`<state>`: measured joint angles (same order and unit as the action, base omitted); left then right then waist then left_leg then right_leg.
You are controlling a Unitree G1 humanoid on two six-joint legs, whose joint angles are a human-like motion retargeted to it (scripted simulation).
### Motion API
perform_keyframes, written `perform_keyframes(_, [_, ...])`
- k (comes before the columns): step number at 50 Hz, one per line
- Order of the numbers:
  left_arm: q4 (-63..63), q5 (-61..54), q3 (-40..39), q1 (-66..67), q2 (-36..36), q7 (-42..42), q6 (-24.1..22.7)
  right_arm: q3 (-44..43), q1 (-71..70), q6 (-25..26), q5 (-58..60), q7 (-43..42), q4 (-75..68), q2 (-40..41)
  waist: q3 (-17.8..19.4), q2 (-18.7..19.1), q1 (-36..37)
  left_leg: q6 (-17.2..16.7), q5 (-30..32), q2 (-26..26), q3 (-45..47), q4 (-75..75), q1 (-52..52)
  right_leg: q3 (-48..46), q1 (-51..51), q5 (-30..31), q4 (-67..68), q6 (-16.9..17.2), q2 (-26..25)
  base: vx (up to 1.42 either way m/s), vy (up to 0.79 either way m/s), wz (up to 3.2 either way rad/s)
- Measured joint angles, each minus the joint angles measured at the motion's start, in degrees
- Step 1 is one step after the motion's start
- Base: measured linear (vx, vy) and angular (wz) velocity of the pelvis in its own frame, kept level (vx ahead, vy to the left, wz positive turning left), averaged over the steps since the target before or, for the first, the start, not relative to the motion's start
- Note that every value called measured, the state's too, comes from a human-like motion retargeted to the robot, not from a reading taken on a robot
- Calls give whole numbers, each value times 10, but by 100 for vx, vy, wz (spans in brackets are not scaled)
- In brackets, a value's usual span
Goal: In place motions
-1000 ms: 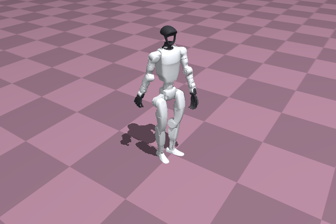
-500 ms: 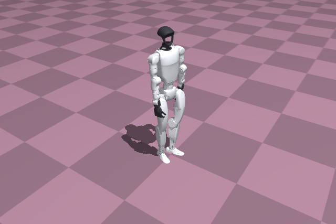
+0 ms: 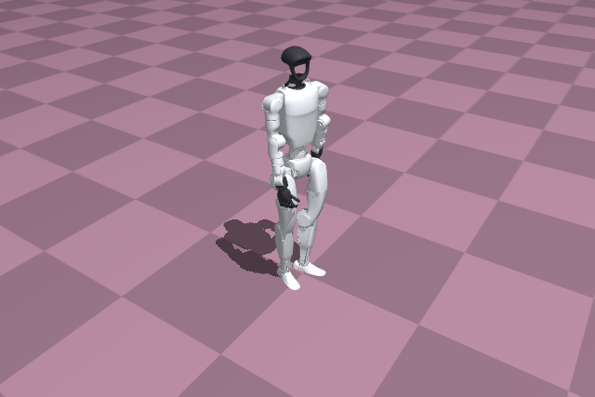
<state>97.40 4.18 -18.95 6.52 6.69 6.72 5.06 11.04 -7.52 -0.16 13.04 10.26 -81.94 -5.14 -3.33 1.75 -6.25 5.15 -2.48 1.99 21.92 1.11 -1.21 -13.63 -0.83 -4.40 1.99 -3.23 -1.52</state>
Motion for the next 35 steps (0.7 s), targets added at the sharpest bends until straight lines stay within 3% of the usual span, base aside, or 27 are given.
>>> perform_keyframes(8, [-80, -14, 60, -191, -15, 31, -12, -89, 136, 30, 61, -18, -108, -63, -7, -2, -17, 0, -4, -5, 14, -1, -6, 14, -8, 3, -2, 0, -6, 0, -2, -11])
perform_keyframes(20, [-197, -47, 78, -293, -23, 51, -33, -197, 252, 68, -58, -61, -155, -115, -8, 7, -23, -2, -7, -6, 20, -1, -4, 20, -9, 0, -2, -6, -8, 0, 0, 0])
perform_keyframes(30, [-121, 14, 65, -163, -30, 33, -29, -100, 126, 46, -43, -54, -153, -55, -12, 19, -11, -1, -5, 1, 0, -2, -10, 0, -5, -6, -5, -7, -4, 1, 2, 22])
perform_keyframes(32, [-83, 34, 49, -119, -33, 2, -29, -72, 87, 39, -34, -49, -131, -41, -9, 21, -43, 2, 0, 12, -40, -3, -14, -42, -4, -6, -7, -10, 0, 2, 3, 126])
perform_keyframes(35, [-33, 52, 20, -40, -26, -29, -29, -28, 25, 31, -14, -25, -85, -29, -7, 22, 1, -1, -4, 6, -9, -2, -8, -8, 2, -11, -6, -3, 1, 1, 2, -44])
